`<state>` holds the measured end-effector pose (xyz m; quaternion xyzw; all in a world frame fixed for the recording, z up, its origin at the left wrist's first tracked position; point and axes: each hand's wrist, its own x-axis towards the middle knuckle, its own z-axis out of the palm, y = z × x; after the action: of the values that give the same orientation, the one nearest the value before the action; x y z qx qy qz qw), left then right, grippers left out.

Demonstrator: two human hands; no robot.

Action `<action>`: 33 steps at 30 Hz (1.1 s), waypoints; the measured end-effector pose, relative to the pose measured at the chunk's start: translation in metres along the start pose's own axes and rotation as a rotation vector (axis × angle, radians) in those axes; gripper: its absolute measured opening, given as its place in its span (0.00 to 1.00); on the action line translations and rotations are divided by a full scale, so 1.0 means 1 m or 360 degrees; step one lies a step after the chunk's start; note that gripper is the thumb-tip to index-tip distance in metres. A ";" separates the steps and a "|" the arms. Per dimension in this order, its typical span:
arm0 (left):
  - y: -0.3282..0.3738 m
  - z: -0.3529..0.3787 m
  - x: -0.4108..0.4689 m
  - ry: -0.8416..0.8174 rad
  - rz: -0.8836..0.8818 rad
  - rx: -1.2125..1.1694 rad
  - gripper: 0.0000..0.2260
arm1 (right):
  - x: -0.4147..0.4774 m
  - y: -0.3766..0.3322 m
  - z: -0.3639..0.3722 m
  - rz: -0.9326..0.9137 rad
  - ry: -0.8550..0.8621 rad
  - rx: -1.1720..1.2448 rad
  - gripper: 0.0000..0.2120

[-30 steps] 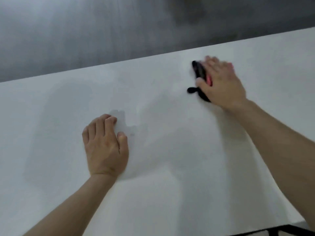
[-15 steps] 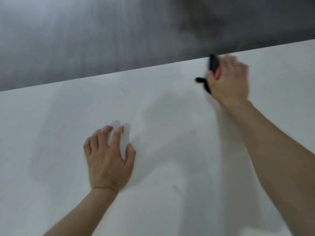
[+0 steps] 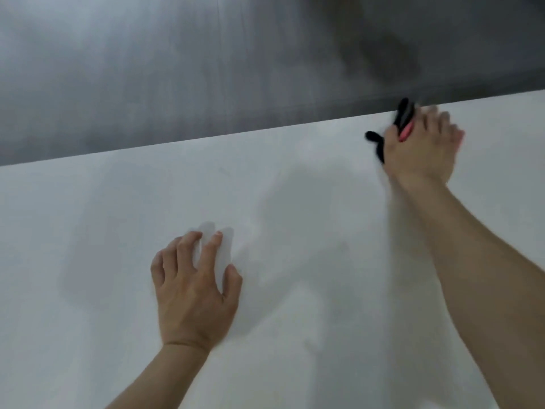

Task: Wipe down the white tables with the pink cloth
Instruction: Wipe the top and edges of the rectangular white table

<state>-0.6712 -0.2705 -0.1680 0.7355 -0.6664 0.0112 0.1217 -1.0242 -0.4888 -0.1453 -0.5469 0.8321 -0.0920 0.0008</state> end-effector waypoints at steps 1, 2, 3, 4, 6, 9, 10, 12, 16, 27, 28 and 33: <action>0.000 0.001 0.000 -0.0001 -0.0009 -0.0006 0.26 | -0.001 -0.007 -0.002 0.0224 -0.0007 -0.0006 0.38; -0.001 0.001 0.000 -0.0007 -0.0013 -0.0005 0.26 | -0.012 -0.033 0.000 0.0294 -0.0024 0.0040 0.38; -0.001 0.001 0.000 -0.0011 -0.0007 0.0003 0.26 | -0.031 -0.071 0.004 0.0196 -0.0027 0.0091 0.37; -0.001 0.000 0.000 -0.0010 -0.0001 0.0014 0.26 | -0.055 -0.114 0.010 -0.0064 -0.0051 0.0133 0.36; -0.002 0.000 -0.001 -0.0003 0.0012 0.0034 0.26 | -0.108 -0.205 0.020 -0.0791 -0.0199 0.0228 0.35; -0.002 0.001 -0.001 -0.0005 0.0012 0.0057 0.25 | -0.153 -0.254 0.018 -0.1468 -0.0472 0.0227 0.32; -0.002 0.002 -0.001 -0.0004 0.0013 0.0054 0.25 | -0.145 -0.241 0.019 -0.1505 -0.0456 0.0266 0.32; -0.003 0.002 -0.001 -0.0006 0.0012 0.0041 0.26 | -0.111 -0.185 0.021 -0.1361 -0.0340 0.0315 0.32; -0.001 0.001 -0.002 0.0010 0.0005 0.0001 0.25 | -0.015 -0.029 0.007 -0.0399 -0.0125 0.0122 0.33; 0.000 -0.001 0.000 -0.0019 0.0011 0.0035 0.26 | -0.152 -0.264 0.019 -0.1312 -0.0424 0.0261 0.34; 0.000 -0.001 0.000 -0.0018 0.0011 0.0038 0.26 | -0.152 -0.260 0.019 -0.1426 -0.0423 0.0265 0.33; -0.001 -0.002 -0.001 -0.0034 -0.0016 0.0037 0.26 | -0.062 -0.107 0.016 -0.0905 -0.0188 0.0329 0.30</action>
<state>-0.6698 -0.2692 -0.1662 0.7403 -0.6638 0.0105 0.1062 -0.9006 -0.4757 -0.1510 -0.7593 0.6303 -0.1408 0.0792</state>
